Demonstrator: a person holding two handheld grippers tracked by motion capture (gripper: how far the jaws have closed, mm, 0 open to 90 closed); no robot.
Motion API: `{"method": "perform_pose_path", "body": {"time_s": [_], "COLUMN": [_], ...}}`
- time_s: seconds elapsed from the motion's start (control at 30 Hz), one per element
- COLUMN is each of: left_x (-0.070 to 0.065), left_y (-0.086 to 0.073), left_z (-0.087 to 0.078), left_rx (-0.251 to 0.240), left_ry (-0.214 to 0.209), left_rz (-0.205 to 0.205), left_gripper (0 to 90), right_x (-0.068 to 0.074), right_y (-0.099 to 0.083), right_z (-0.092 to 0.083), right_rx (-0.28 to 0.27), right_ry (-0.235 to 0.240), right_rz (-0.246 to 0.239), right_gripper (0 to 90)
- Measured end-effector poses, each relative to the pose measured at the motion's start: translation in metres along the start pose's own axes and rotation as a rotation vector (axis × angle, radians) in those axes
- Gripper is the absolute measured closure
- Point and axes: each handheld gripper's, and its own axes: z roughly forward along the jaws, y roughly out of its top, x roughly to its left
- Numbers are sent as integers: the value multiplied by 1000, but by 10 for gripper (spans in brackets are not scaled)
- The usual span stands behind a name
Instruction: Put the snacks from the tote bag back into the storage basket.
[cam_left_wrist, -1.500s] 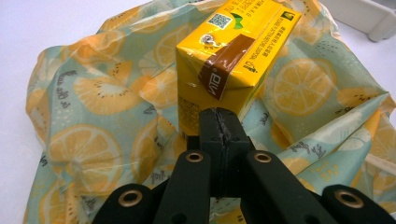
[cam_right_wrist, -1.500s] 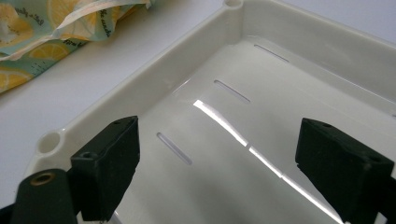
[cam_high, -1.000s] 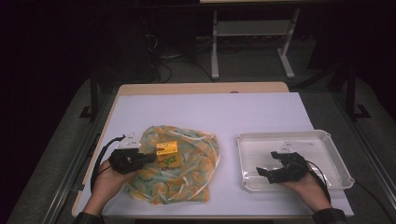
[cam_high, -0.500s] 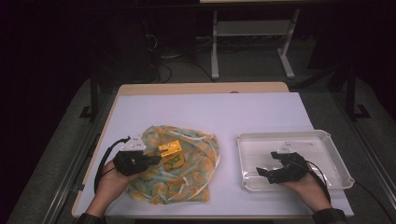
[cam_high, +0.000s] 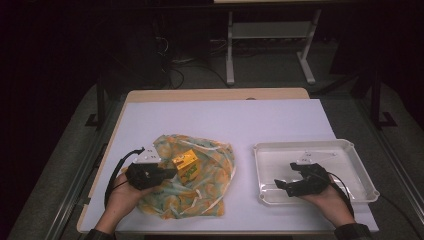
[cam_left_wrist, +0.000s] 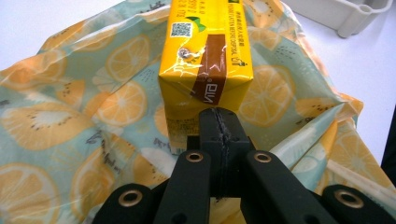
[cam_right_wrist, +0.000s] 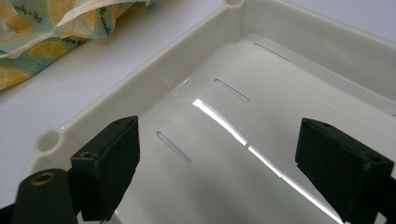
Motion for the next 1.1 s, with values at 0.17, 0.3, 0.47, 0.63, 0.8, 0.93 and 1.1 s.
{"method": "perform_pose_path", "body": {"time_s": [0.17, 0.3, 0.47, 0.63, 0.8, 0.93, 1.1], "left_x": [-3, -4, -5, -7, -7, -7, -7], "left_y": [2, 2, 3, 3, 1, -2, 3], "left_z": [2, 4, 4, 1, -1, -6, -9], "left_rx": [6, 3, 5, 4, 13, 9, 32], "left_ry": [-8, -14, -14, -9, 1, 8, 29], "left_rz": [14, 16, 20, 6, -29, -72, -93], "left_gripper": [896, 897, 895, 801, 664, 515, 335], "right_x": [0, 1, 1, 0, 0, 0, 1], "right_y": [0, 0, 0, 0, 0, 0, 0], "right_z": [0, 0, 0, 0, 0, 0, 0], "right_rx": [3, 5, 6, 5, 4, 3, 6], "right_ry": [1, 1, 0, 1, 2, 1, 0], "right_rz": [5, 7, 5, 7, 3, 2, 7], "right_gripper": [139, 139, 139, 139, 139, 139, 138]}}
